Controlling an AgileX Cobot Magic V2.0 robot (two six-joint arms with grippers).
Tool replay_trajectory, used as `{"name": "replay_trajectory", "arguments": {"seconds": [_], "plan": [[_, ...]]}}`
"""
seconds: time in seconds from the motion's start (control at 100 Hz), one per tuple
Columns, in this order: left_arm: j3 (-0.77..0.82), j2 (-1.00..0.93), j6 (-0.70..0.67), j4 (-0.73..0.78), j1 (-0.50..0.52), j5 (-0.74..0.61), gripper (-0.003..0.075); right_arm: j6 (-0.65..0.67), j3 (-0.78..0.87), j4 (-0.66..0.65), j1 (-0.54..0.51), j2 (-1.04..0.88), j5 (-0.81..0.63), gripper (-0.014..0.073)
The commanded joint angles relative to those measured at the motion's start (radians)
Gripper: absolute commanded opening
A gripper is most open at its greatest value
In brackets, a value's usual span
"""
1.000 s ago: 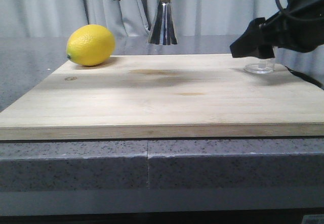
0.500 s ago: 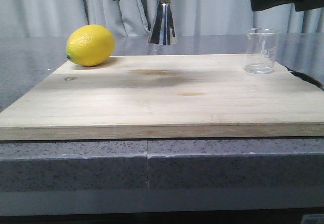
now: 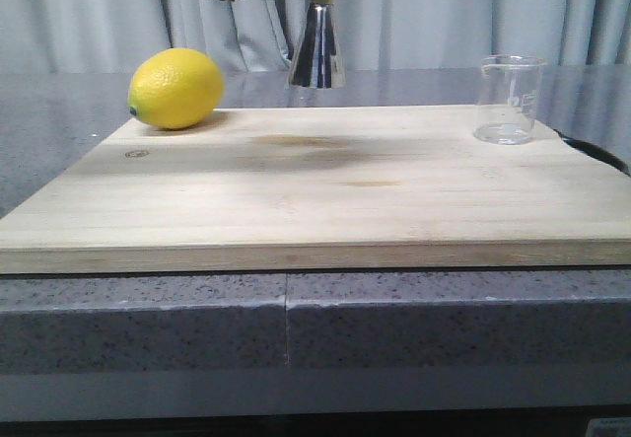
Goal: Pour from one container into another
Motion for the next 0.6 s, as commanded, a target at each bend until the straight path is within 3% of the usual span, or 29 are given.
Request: {"name": "replay_trajectory", "arguments": {"seconds": [0.0,0.59], "plan": [[-0.033,-0.050,-0.006,-0.075,-0.012,0.106,0.0185,0.007,0.000,-0.027,-0.007,-0.065,0.032,0.0568],[-0.033,-0.050,-0.006,-0.075,-0.012,0.106,0.0185,0.007,0.023,-0.027,-0.007,-0.140,0.050,0.0568]]}}
